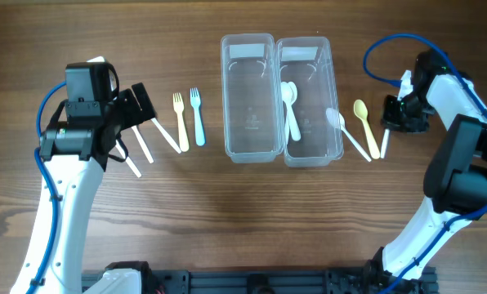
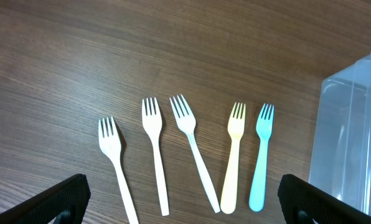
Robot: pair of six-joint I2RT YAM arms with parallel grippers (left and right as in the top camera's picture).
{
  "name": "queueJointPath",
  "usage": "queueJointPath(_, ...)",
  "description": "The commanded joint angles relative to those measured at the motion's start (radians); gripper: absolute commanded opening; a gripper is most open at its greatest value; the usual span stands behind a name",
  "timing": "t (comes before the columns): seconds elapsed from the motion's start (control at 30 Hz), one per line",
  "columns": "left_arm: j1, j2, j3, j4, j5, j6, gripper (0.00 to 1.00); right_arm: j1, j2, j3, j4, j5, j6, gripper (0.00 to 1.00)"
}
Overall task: Pack container
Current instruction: 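Grasp a white spoon with the right gripper and place it in the right container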
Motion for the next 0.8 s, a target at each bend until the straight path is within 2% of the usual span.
queueJointPath(0.0,0.007,0.003,0.021,0.002,0.002,0.012,1.0,0.009,-0.112,0.098,-0.034,-0.132,0.027,0.04)
queueJointPath(0.07,0.007,0.003,0.021,0.002,0.002,0.012,1.0,0.038,-0.224,0.128,-0.041,-0.227,0.043,0.04)
queueJointPath(0.2,0.007,0.003,0.021,0.002,0.002,0.013,1.0,0.183,-0.393,0.128,-0.021,-0.237,0.132,0.04)
queueJointPath(0.37,0.007,0.003,0.021,0.002,0.002,0.013,1.0,0.405,-0.341,0.078,0.046,-0.149,0.203,0.04)
queueJointPath(0.43,0.007,0.003,0.021,0.002,0.002,0.013,1.0,0.473,-0.231,0.037,0.099,-0.142,0.208,0.04)
queueJointPath(0.5,0.007,0.003,0.021,0.002,0.002,0.013,1.0,0.491,-0.16,0.037,0.111,-0.142,0.207,0.22)
queueJointPath(0.57,0.007,0.003,0.021,0.002,0.002,0.013,1.0,0.491,-0.156,0.037,0.126,-0.141,0.207,0.33)
queueJointPath(0.7,0.007,0.003,0.021,0.002,0.002,0.012,1.0,0.491,-0.248,0.084,0.137,-0.132,0.161,0.43)
queueJointPath(0.77,0.007,0.003,0.021,0.002,0.002,0.013,1.0,0.475,-0.352,0.099,0.146,-0.055,0.124,0.55)
